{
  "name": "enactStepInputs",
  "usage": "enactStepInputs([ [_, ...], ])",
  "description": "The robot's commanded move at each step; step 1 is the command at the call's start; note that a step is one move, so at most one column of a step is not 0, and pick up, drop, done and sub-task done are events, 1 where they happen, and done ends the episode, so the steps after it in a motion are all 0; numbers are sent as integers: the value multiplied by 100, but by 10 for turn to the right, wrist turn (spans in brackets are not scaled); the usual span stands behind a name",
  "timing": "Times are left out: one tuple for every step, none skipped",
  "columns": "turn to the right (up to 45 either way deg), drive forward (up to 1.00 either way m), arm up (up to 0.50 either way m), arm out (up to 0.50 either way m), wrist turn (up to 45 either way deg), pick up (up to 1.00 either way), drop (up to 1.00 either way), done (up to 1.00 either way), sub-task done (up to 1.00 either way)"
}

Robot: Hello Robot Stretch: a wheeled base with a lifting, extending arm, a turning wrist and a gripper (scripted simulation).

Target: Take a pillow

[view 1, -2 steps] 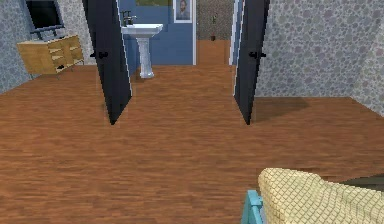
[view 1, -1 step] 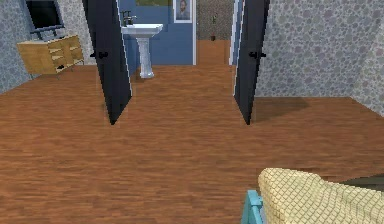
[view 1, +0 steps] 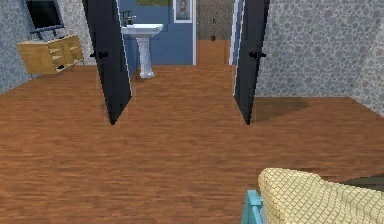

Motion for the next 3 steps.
enactStepInputs([
  [0,0,0,0,450,0,0,0,0],
  [0,0,0,0,450,0,0,0,0],
  [0,0,0,0,420,0,0,0,0],
])
